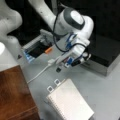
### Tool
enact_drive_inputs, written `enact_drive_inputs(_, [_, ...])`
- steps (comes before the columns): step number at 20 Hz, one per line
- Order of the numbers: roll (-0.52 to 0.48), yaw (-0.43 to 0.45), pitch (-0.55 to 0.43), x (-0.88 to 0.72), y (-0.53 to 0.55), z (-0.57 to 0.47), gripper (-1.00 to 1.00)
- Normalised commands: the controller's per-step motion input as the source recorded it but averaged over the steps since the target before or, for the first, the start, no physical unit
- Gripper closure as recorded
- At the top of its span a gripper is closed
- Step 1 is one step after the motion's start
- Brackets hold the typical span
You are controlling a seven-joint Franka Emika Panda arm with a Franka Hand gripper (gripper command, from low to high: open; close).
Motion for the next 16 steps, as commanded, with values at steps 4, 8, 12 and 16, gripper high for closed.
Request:
enact_drive_inputs(4, [-0.088, -0.270, -0.163, -0.11, 0.21, -0.04, -1.00])
enact_drive_inputs(8, [0.045, -0.458, -0.169, -0.22, 0.35, 0.01, -1.00])
enact_drive_inputs(12, [0.180, -0.516, -0.157, -0.17, 0.32, 0.04, -1.00])
enact_drive_inputs(16, [0.305, -0.510, -0.123, -0.13, 0.23, 0.12, -1.00])
